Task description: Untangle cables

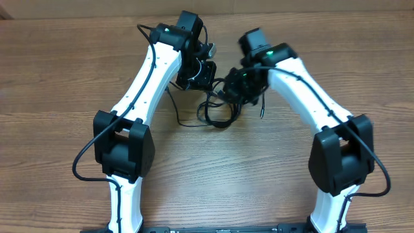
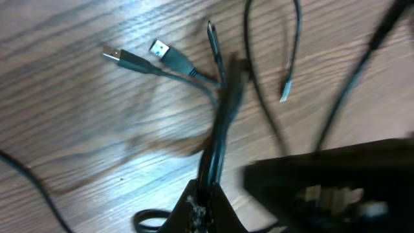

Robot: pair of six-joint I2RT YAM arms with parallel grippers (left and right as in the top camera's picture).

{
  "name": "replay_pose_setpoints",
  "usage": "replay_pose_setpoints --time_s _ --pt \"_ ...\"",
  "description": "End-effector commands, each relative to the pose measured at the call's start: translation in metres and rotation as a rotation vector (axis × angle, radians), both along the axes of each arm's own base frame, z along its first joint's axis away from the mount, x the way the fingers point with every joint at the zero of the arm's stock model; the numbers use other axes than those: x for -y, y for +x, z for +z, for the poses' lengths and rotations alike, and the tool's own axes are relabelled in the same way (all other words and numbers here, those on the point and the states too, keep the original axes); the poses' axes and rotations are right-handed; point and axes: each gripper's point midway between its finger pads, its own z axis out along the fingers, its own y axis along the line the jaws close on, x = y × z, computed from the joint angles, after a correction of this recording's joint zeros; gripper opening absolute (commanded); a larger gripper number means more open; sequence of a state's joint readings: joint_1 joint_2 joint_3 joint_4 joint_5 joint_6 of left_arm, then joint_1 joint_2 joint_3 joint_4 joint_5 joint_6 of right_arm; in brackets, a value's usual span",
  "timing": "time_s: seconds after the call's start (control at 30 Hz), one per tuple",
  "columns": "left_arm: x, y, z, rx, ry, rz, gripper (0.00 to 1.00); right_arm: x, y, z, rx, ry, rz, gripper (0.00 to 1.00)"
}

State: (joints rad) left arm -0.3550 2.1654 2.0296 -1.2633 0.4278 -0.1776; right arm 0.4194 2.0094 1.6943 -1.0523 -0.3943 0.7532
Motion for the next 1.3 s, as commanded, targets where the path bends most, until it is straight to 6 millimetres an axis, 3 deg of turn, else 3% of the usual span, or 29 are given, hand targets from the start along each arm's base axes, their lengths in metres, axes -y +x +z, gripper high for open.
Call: replay_pose_setpoints --time_s 0.0,0.23,0.43,0.6,0.83,0.93,1.0,1.07,1.27 --pt "0.018 -0.006 0.033 0.007 -0.134 -0.01 0.04 -0.019 -0.007 -0.025 -0.016 -0.029 -0.027 0.04" --pt "0.011 -0.013 0.034 -0.051 -0.144 0.02 0.04 -0.056 0.002 -0.062 0.044 0.163 0.026 0.04" --pt "-0.001 -0.014 0.034 -0.09 -0.145 0.055 0.04 -0.078 0.005 -0.078 0.162 0.332 0.09 0.04" --pt "-0.007 -0.007 0.036 -0.081 -0.165 0.074 0.04 -0.072 -0.017 -0.096 0.137 0.298 0.155 0.08" --pt "-0.043 0.001 0.017 -0.041 0.049 0.14 0.04 -0.058 -0.015 -0.08 0.124 0.394 0.2 0.13" --pt "-0.061 0.003 0.009 -0.035 0.156 0.194 0.06 -0.049 -0.016 -0.078 0.089 0.42 0.189 0.09" --pt "-0.07 0.004 0.003 -0.038 0.209 0.232 0.1 -0.046 -0.018 -0.081 0.069 0.411 0.181 0.04" --pt "-0.073 0.002 -0.002 -0.05 0.227 0.25 0.24 -0.045 -0.02 -0.082 0.061 0.407 0.182 0.04" --pt "-0.077 -0.006 -0.016 -0.089 0.251 0.248 0.45 -0.05 -0.026 -0.083 0.05 0.403 0.197 0.04"
